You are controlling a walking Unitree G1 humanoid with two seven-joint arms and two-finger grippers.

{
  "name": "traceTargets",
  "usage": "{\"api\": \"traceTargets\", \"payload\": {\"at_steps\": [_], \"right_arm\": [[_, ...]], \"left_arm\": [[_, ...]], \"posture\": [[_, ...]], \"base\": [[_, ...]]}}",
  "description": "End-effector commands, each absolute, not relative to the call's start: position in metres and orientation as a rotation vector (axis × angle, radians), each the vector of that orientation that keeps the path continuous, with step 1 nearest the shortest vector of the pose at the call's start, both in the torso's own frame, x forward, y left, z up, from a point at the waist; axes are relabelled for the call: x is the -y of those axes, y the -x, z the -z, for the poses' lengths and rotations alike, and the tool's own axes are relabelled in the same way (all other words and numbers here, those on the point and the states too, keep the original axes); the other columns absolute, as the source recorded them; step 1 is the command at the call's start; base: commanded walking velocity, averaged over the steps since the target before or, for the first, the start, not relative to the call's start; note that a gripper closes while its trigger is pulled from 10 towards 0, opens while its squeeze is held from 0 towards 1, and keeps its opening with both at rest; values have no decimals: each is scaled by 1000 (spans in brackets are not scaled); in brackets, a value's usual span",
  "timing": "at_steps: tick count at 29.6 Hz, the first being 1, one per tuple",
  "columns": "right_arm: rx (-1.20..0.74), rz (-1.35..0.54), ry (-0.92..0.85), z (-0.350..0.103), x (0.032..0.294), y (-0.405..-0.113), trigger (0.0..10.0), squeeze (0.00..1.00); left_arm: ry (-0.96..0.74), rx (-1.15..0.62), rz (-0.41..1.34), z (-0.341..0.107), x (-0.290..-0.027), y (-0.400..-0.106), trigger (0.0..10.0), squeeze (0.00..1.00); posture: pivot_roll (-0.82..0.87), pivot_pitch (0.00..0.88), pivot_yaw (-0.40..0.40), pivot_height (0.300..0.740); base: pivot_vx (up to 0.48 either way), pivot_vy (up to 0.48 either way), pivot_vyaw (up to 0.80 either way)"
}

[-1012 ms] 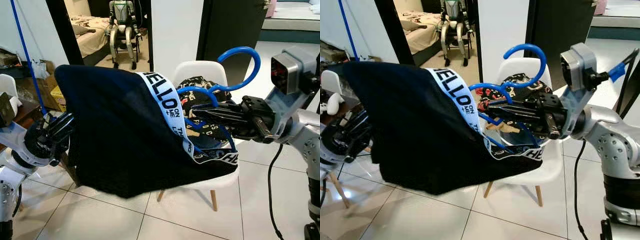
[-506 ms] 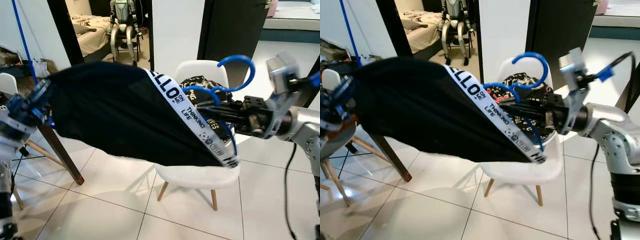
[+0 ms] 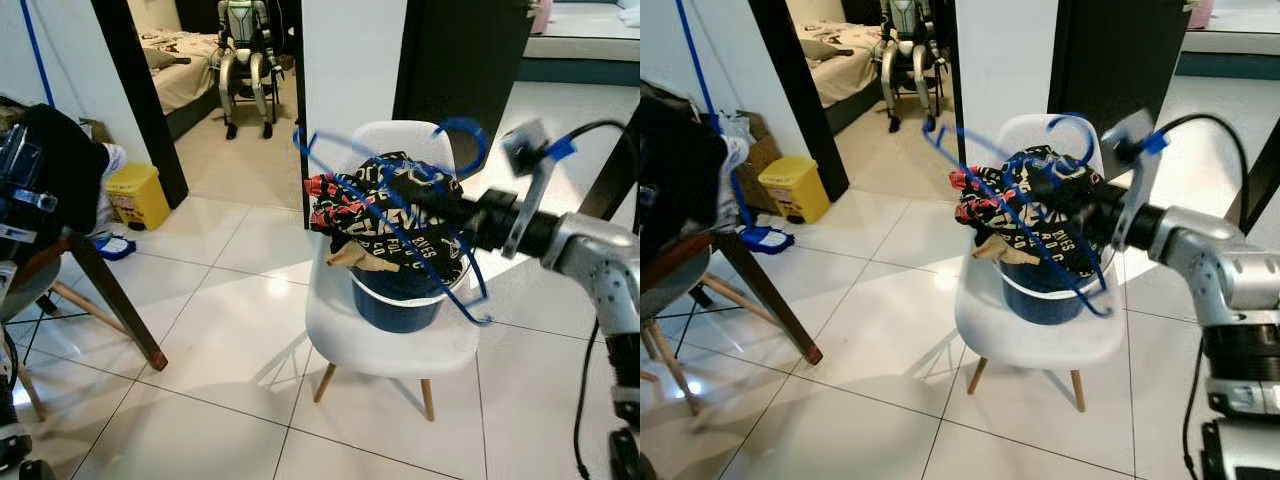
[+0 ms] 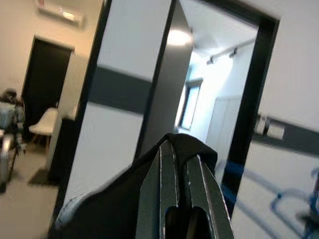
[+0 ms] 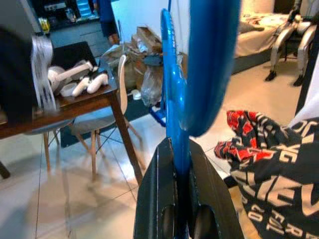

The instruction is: Hang hanger

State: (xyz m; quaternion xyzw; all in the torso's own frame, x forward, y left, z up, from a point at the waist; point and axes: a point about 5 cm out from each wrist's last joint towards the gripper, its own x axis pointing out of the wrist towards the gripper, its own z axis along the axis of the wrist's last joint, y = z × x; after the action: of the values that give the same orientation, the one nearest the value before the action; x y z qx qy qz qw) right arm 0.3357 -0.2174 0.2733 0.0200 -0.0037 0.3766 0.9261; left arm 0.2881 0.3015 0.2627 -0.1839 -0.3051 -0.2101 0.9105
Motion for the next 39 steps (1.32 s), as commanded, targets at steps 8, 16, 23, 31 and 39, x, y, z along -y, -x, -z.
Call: {"api": "traceTargets", "payload": {"at_steps": [8, 16, 23, 31, 39], "right_arm": [[-157, -580, 253, -211, 207, -346, 10000, 0], [-164, -587, 201, -190, 179, -344, 10000, 0], [-146, -573, 154, -184, 162, -350, 10000, 0], [-129, -546, 152, -181, 160, -350, 10000, 0], [-109, -590, 132, -184, 154, -346, 10000, 0]], "left_arm": [[240, 98, -79, -155, -311, -316, 10000, 0], [166, 44, -114, -139, -281, -313, 10000, 0], [82, 166, 15, -175, -220, -324, 10000, 0], [65, 221, 31, -188, -200, -328, 10000, 0], [52, 258, 21, -200, -199, -329, 10000, 0]], "posture": [[-41, 0, 36, 740], [-13, 0, 26, 740], [1, 0, 16, 740], [3, 0, 22, 740], [7, 0, 22, 740]], "base": [[0, 0, 100], [0, 0, 784], [37, 0, 780], [281, 0, 97], [337, 0, 100]]}}
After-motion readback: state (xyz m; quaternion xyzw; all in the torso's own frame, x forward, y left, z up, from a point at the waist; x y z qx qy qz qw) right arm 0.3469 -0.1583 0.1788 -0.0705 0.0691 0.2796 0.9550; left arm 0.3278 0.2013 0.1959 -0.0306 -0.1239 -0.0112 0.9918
